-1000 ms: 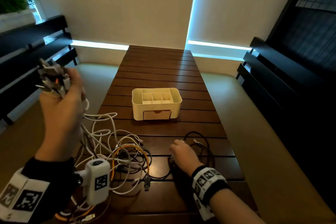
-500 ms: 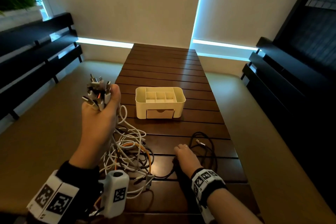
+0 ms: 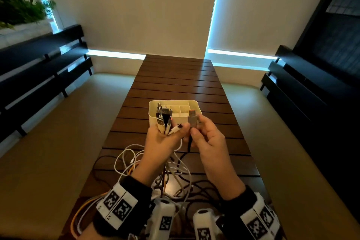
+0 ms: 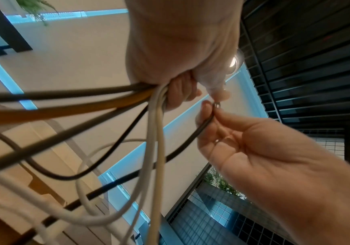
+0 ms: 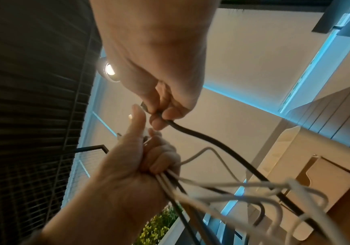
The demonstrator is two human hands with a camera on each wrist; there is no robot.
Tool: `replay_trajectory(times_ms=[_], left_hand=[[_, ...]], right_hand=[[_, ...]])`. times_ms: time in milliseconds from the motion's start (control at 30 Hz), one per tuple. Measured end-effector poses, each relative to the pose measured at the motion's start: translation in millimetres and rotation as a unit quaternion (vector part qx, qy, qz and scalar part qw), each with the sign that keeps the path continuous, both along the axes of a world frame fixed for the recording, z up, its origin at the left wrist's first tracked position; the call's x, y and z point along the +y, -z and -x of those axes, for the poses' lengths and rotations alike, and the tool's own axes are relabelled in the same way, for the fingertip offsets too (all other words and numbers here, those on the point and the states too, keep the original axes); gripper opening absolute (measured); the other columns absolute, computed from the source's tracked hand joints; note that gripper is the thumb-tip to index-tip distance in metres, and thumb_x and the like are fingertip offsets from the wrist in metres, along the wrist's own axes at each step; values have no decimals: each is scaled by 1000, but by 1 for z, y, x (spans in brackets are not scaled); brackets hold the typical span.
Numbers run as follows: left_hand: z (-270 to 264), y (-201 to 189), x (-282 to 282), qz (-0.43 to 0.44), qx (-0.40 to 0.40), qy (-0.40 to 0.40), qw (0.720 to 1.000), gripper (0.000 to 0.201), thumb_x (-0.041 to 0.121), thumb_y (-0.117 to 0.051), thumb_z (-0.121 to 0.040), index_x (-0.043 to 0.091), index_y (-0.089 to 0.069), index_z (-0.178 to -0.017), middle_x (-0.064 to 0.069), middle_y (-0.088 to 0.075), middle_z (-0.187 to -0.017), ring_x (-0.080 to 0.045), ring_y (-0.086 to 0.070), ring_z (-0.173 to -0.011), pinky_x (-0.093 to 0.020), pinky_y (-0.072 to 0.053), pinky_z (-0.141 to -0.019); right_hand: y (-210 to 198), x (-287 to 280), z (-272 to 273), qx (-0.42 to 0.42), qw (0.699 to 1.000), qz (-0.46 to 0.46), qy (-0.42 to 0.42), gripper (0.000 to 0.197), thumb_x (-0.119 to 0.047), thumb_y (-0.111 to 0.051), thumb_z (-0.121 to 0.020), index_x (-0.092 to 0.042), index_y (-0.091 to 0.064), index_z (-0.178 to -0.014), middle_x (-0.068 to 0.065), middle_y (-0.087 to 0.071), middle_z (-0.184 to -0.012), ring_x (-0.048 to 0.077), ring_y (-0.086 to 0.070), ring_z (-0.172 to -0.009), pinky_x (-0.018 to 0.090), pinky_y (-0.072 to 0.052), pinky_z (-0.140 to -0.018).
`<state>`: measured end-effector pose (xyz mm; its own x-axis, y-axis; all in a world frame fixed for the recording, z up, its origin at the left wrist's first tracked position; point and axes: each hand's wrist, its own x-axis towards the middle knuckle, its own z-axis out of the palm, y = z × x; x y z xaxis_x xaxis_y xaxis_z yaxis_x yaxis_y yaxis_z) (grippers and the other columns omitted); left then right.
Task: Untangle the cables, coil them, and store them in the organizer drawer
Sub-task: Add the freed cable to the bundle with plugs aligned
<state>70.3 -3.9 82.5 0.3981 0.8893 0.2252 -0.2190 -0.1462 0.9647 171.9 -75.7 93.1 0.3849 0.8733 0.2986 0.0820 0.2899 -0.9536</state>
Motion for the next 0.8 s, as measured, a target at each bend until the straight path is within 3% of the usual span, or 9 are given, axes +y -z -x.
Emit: replay_trajectory(times_ms=[100, 200, 300, 400, 500, 600, 667, 700, 800], left_hand=[[-2, -4, -5, 6, -25, 13, 1000, 47, 30, -68, -70, -3, -66, -103, -5, -74, -82, -17, -70, -80, -28, -55, -67], [-3, -6, -8, 27, -43, 10, 999, 54, 36, -62, -73, -5, -62, -109, -16, -72, -94, -26, -69, -86, -37, -57, -72], [-8, -6, -10, 51, -56, 9, 997, 63, 42, -60, -72, -9, -61, -108, -17, -71, -91, -25, -69, -83, -32, -58, -72], [-15, -6, -13, 90, -61, 16, 994, 53, 46, -64, -68, 3, -67, -98, -17, -72, -96, -27, -69, -92, -37, -57, -81], [-19, -8, -13, 104, -55, 28, 993, 35, 35, -69, -72, 10, -71, -97, -18, -71, -101, -32, -67, -100, -50, -51, -92], [-13, -21, -9, 113, -63, 46, 990, 41, 38, -63, -79, 10, -66, -108, -15, -71, -104, -30, -67, -100, -52, -50, -92], [-3, -38, -3, 39, -28, 48, 998, 35, 43, -58, -83, 11, -64, -95, -2, -72, -89, -18, -69, -88, -45, -54, -83], [2, -48, 0, -17, -8, 48, 999, 34, 42, -54, -86, 9, -63, -89, 5, -67, -77, -8, -66, -77, -34, -53, -75], [8, -73, 4, -135, 26, 53, 989, 44, 38, -48, -88, -4, -59, -94, 12, -53, -61, -1, -53, -62, -14, -44, -60]], right_hand=[[-6, -4, 12, 27, 999, -27, 20, 18, 1, -55, -87, -15, -58, -95, -4, -70, -85, 0, -66, -73, 13, -50, -61], [-1, -2, 19, 60, 996, -41, 54, 12, 1, -59, -85, -9, -61, -92, 3, -71, -84, 5, -67, -71, 15, -51, -60], [7, 2, 27, 42, 994, -17, 101, 15, -5, -62, -84, -19, -65, -86, 3, -69, -85, 9, -65, -74, 22, -54, -67], [12, 8, 27, 10, 989, 11, 150, 14, -9, -65, -82, -22, -66, -77, 1, -59, -89, 14, -60, -81, 24, -54, -71], [10, 10, 22, -18, 990, 15, 141, 9, -5, -65, -82, -12, -70, -82, 1, -57, -84, 13, -58, -78, 23, -52, -67], [-1, 3, 10, -25, 998, 31, 46, 15, -7, -64, -83, -10, -72, -94, 1, -58, -93, 11, -60, -88, 25, -54, -79], [-13, -3, -6, -30, 998, 26, 45, 13, -14, -68, -79, -18, -72, -91, 6, -56, -103, 13, -58, -96, 26, -53, -83], [-20, -6, -14, -31, 998, 23, 53, 15, -20, -71, -73, -21, -69, -88, 7, -55, -105, 15, -58, -96, 26, -53, -82], [-36, -1, -22, -33, 994, 72, -80, 58, -25, -83, -59, -24, -52, -108, 0, -57, -116, 11, -56, -109, 24, -51, -87]])
